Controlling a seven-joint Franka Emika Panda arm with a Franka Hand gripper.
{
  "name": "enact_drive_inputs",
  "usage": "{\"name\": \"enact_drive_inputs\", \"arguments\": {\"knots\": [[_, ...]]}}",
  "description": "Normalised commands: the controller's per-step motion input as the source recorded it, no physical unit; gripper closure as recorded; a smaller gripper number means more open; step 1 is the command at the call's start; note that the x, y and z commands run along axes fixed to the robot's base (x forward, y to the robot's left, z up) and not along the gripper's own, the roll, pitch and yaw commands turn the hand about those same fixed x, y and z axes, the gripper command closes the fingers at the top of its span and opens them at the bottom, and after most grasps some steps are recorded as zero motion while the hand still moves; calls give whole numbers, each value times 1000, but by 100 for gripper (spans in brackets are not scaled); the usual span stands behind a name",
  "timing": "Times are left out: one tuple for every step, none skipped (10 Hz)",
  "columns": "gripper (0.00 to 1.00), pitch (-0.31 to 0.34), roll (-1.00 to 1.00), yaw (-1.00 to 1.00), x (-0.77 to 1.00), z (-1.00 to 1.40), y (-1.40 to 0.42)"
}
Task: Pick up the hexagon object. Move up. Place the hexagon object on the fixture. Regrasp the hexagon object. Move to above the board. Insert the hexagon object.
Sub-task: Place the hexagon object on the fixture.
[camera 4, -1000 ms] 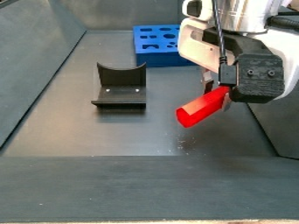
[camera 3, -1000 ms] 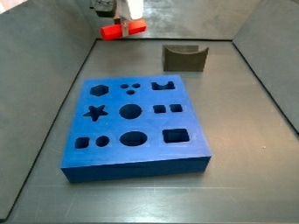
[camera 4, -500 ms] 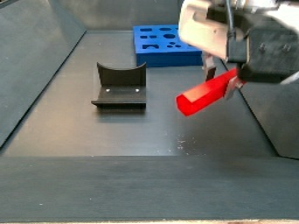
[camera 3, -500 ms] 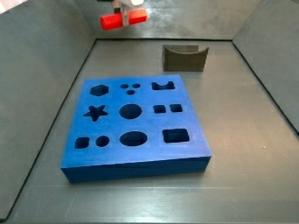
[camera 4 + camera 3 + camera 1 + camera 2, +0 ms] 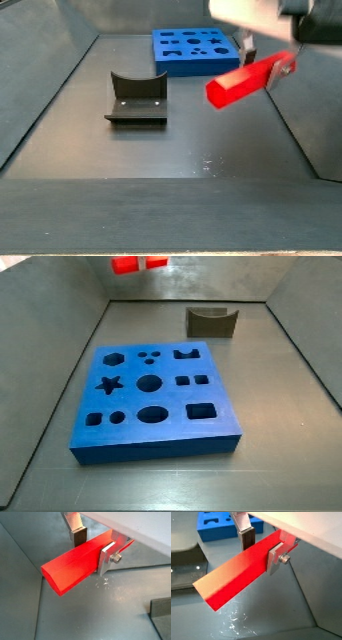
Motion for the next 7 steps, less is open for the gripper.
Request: {"name": "enact_drive_inputs", "arguments": {"knots": [[100,87,92,22,-18,597,-2],[100,87,76,19,-8,417,1],[100,90,68,18,-6,278,3],[100,88,59,15,-1,182,2],[100,-98,-33,1000,1000,39,-576],[100,-98,-33,1000,1000,31,-573],[100,-101,-38,1000,1000,24,-521]]}}
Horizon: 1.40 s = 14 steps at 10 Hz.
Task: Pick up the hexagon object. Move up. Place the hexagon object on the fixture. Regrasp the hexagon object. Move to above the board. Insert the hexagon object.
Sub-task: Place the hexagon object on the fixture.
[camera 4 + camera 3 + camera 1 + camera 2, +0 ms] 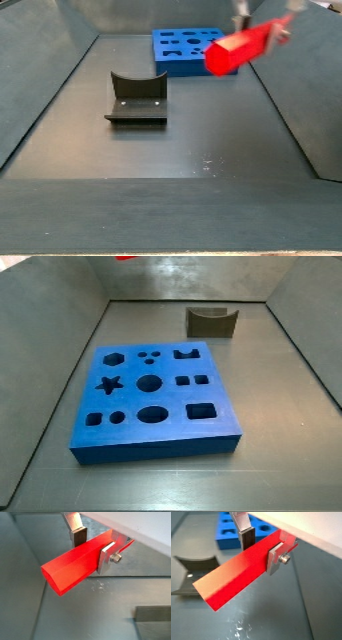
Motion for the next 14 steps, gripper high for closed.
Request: {"name": "enact_drive_inputs", "arguments": {"knots": [[100,-104,-47,1000,1000,18,-478],[100,-110,-61,1000,1000,12,-442],[100,-113,-67,1000,1000,9,-418],[100,-120,-85,1000,1000,2,-373],[100,-126,-100,1000,1000,-3,-348],[100,-139,-126,1000,1000,-8,-306],[100,-143,-146,1000,1000,-9,-288],[100,-159,-200,1000,1000,-14,-254],[100,-137,-201,749,1000,-19,-229],[100,-103,-199,432,1000,-25,-199],[100,-75,-186,271,1000,-27,-177],[100,-57,-169,198,1000,-28,-160],[100,105,-1000,56,1000,-108,-52],[100,115,-1000,24,1000,-111,-4]]}}
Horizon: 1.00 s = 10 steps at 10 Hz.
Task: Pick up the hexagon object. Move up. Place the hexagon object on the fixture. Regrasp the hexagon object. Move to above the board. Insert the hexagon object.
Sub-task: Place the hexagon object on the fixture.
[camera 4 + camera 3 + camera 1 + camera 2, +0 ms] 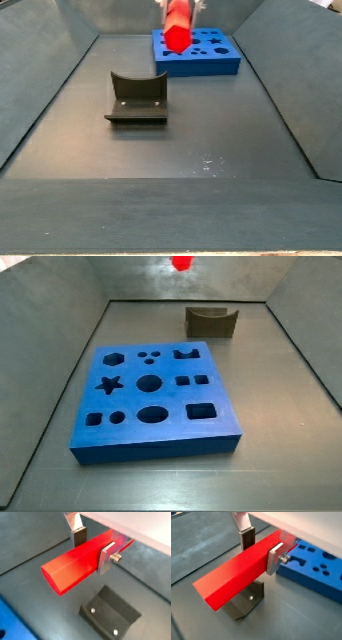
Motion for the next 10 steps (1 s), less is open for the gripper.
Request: {"name": "enact_drive_inputs", "arguments": {"knots": [[100,123,-1000,7,1000,-88,20],[100,131,-1000,1,1000,-71,21],[100,151,-1000,-13,1000,-42,33],[100,154,-1000,-20,1000,-42,39],[100,157,-1000,-39,939,-37,45],[100,160,-1000,-51,864,-28,44],[100,164,-1000,-72,763,-22,46],[100,166,-1000,-85,714,-23,47],[100,168,-1000,-111,617,-20,46],[100,168,-1000,-137,548,-20,47]]}}
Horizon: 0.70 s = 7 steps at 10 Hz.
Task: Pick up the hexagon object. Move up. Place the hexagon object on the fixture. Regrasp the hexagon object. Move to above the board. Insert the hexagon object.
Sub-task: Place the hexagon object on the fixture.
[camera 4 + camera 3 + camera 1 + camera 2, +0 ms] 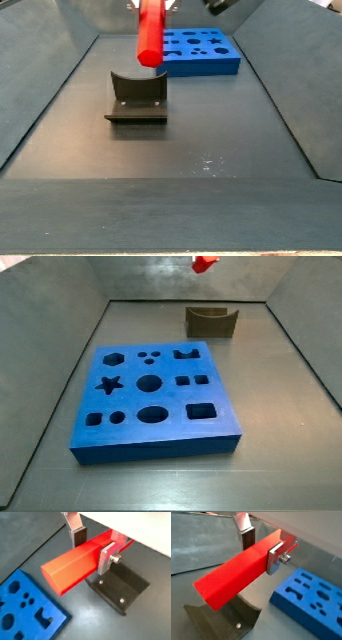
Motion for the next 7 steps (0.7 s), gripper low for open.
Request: {"name": "enact_drive_inputs", "arguments": {"knots": [[100,148,-902,-151,481,-20,47],[100,111,-688,-152,395,-20,49],[100,84,-525,-150,334,-20,50],[100,68,-359,-141,268,-22,50],[100,50,-212,-120,177,-11,34],[100,242,-1000,-65,141,-1000,134],[100,231,-1000,-59,128,-1000,136]]}}
